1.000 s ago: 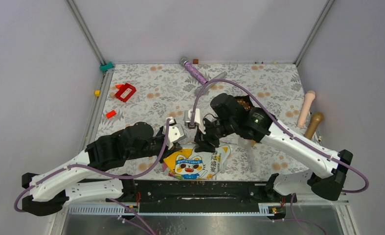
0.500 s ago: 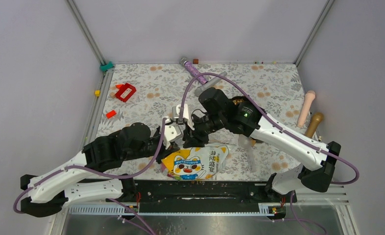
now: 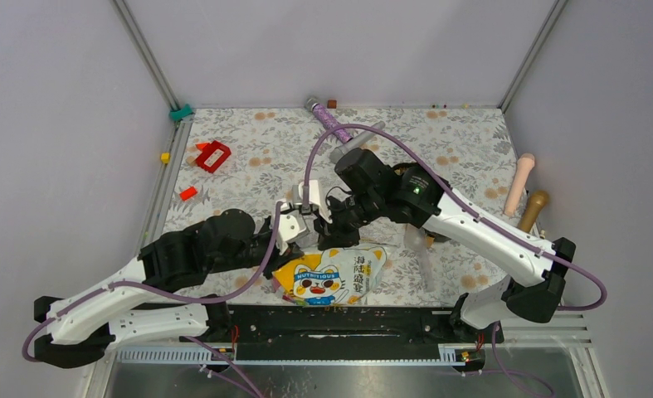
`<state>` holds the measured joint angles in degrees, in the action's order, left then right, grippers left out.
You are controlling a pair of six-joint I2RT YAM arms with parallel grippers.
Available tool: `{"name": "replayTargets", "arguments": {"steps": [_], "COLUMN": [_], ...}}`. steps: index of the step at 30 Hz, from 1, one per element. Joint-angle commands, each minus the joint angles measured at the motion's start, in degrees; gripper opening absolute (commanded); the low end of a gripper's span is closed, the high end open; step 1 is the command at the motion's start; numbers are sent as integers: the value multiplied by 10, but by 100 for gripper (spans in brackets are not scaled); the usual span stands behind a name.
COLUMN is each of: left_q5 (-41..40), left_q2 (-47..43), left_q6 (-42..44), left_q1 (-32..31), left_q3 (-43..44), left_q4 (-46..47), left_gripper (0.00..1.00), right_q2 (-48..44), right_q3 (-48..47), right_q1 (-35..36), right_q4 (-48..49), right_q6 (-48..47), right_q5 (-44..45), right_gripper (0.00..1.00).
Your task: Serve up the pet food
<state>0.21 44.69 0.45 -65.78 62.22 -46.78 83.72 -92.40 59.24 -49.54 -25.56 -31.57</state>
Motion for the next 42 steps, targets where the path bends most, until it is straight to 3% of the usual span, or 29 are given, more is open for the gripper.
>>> {"name": "replayTargets", "arguments": {"steps": [1,6,15,21,31,42], "left_q5": [9,9,7,7,5,2], "left_q2": [-19,-24,-34,-37,-38,-45], "left_q6": [-8,-8,6,7,10,10], "left_q1": [6,7,8,8,8,8], "left_q3": [10,7,4,6,10,5], "left_q4": [75,75,75,74,71,68], "left_gripper": [0,0,0,0,0,0], "right_q2": [0,-13,-52,-77,-151,-205], "right_q3": [4,1,12,11,54,115], "right_q1": [15,15,14,8,-77,-112], "right_q4": [-96,-143,-199,-230,-242,-223], "right_q6": [-43,-64,-102,-117,-141,-123], "right_q5": [24,52,136,166,152,187], "right_gripper": [17,10,17,12,11,13]}}
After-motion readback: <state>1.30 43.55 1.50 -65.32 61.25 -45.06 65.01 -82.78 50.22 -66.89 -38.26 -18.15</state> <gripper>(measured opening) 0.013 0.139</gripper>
